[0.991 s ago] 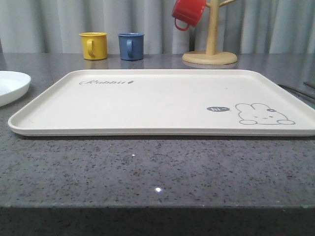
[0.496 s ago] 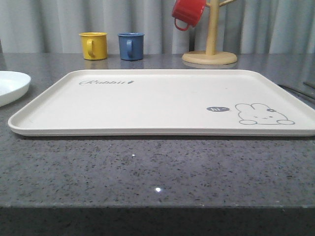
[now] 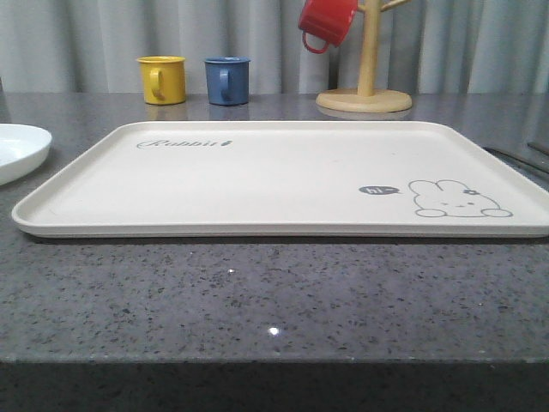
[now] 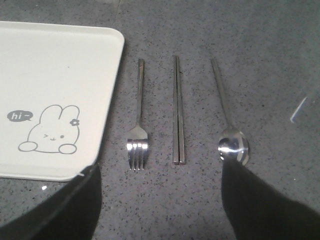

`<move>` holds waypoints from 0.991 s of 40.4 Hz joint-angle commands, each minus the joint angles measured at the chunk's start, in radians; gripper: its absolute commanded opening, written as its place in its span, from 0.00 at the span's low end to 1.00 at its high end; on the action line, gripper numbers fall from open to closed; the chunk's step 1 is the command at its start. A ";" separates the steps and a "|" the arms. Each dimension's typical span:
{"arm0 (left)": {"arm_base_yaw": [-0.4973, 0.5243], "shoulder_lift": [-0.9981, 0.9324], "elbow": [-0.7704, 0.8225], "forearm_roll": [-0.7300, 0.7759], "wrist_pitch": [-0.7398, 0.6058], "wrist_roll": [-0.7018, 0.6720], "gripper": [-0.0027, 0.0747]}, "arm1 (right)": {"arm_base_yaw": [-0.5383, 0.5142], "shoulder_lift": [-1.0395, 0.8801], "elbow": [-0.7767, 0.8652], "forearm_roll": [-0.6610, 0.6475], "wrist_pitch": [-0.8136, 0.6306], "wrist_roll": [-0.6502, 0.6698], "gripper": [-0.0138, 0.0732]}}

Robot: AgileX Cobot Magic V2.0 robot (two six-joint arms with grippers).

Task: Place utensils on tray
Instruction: 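Grip the white plate rim with the left gripper and lift it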

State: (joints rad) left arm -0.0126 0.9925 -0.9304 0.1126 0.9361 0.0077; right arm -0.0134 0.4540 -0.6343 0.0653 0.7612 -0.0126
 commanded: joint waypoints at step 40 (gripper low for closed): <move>0.364 0.600 -0.249 -0.530 -0.174 0.312 0.66 | -0.004 0.015 -0.025 -0.004 -0.061 -0.005 0.77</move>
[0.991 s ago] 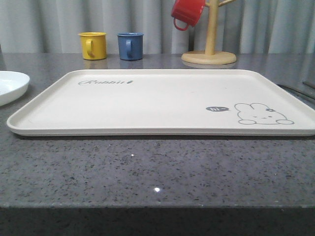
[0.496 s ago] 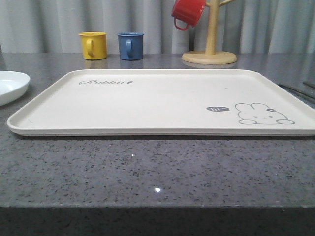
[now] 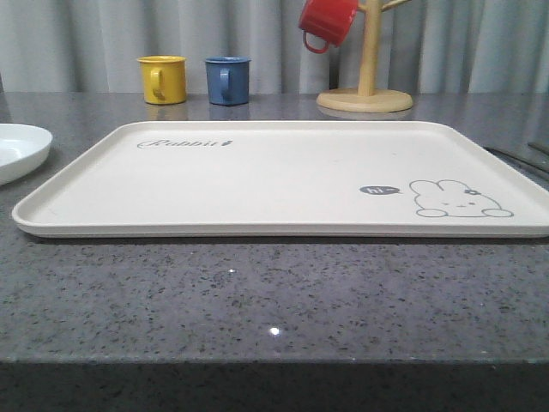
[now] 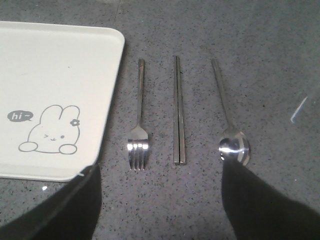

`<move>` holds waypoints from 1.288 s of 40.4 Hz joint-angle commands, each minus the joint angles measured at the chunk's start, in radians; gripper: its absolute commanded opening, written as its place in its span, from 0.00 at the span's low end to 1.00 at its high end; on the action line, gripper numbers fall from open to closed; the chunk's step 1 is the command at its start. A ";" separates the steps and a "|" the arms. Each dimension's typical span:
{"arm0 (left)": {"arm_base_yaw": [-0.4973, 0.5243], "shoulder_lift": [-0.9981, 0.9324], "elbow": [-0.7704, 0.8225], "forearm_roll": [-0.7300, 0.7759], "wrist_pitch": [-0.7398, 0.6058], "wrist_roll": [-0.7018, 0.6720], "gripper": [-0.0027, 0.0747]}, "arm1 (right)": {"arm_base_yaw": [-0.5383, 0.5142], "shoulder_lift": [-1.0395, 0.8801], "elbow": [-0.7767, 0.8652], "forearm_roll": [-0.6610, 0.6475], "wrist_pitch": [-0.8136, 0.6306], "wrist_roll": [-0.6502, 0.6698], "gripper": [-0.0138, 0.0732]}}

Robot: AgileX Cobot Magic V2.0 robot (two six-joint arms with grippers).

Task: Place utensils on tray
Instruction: 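Grip the white plate rim with the left gripper and lift it, then carry the plate over the tray and set it down with the left gripper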

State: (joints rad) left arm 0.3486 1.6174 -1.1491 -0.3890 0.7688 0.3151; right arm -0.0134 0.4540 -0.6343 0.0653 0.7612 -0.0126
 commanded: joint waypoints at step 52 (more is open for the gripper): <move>-0.347 -0.109 -0.219 -0.112 0.178 0.026 0.01 | -0.004 0.015 -0.025 -0.004 -0.061 -0.005 0.77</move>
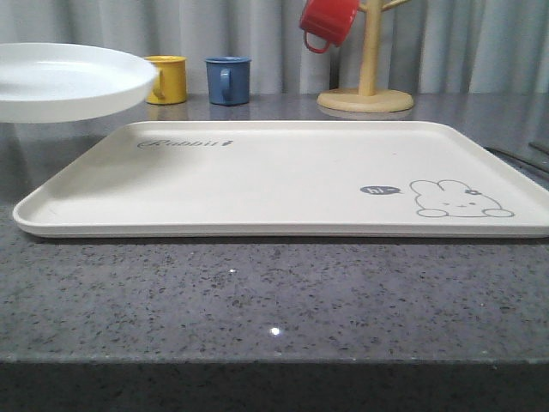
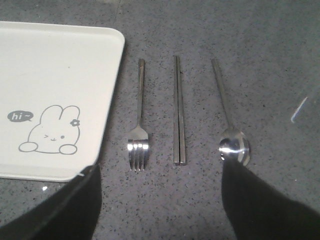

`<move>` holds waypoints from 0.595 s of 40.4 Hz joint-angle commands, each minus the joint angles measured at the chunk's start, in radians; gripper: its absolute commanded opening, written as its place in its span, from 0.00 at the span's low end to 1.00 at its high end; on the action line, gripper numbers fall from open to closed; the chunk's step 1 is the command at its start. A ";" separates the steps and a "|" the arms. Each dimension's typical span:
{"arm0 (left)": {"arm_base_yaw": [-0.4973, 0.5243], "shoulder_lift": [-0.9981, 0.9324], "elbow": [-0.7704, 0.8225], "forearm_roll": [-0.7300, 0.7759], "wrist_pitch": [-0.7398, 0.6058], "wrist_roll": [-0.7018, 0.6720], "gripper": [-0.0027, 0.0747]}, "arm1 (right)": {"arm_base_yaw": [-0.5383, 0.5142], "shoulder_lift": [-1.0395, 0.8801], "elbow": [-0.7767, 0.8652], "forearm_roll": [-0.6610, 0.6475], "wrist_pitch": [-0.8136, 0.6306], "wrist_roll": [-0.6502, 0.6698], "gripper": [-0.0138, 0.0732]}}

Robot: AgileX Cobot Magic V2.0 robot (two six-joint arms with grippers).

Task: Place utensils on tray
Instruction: 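Carry the plate over the tray and set it down with the left gripper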

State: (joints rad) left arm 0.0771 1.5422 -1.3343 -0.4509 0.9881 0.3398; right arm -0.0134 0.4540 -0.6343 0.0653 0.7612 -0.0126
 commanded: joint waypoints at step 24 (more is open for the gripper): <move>-0.370 0.139 -0.034 -0.027 -0.135 0.001 0.01 | -0.004 0.015 -0.025 -0.004 -0.061 -0.005 0.77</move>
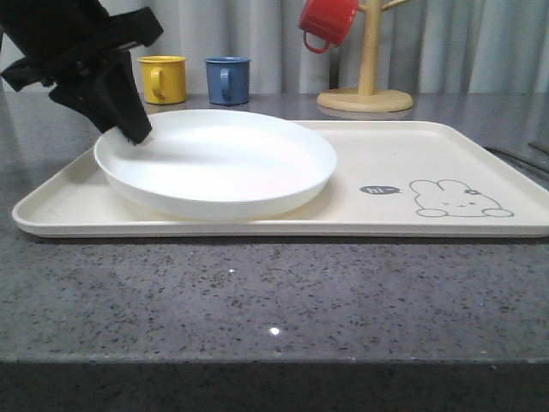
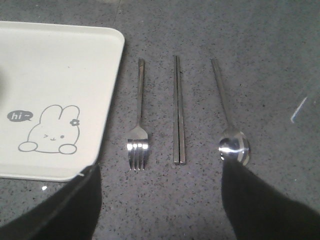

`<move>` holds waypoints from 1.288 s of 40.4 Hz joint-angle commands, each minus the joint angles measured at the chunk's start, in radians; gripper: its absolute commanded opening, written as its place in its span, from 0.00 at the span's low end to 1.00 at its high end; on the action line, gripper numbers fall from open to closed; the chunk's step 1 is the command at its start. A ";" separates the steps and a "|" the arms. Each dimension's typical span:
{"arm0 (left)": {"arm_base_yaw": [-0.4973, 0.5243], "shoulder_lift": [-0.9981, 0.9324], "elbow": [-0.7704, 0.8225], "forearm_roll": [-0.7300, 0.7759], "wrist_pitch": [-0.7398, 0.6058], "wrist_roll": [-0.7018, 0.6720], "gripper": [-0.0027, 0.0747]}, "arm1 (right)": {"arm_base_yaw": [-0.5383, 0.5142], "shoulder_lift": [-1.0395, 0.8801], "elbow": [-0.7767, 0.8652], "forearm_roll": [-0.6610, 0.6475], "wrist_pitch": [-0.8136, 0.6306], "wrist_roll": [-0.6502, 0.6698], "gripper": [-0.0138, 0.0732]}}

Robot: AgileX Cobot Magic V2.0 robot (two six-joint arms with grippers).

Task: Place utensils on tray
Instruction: 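Carry the plate over the tray and set it down with the left gripper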

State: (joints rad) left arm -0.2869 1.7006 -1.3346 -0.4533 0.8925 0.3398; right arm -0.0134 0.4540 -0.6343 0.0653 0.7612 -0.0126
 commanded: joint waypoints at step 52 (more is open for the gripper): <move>-0.424 -0.789 0.174 0.326 0.055 -0.114 0.51 | -0.004 0.015 -0.025 -0.004 -0.061 -0.005 0.77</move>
State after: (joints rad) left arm -0.7018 0.9923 -1.1767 -0.2203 0.9968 0.3147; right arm -0.0134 0.4540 -0.6343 0.0653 0.7612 -0.0126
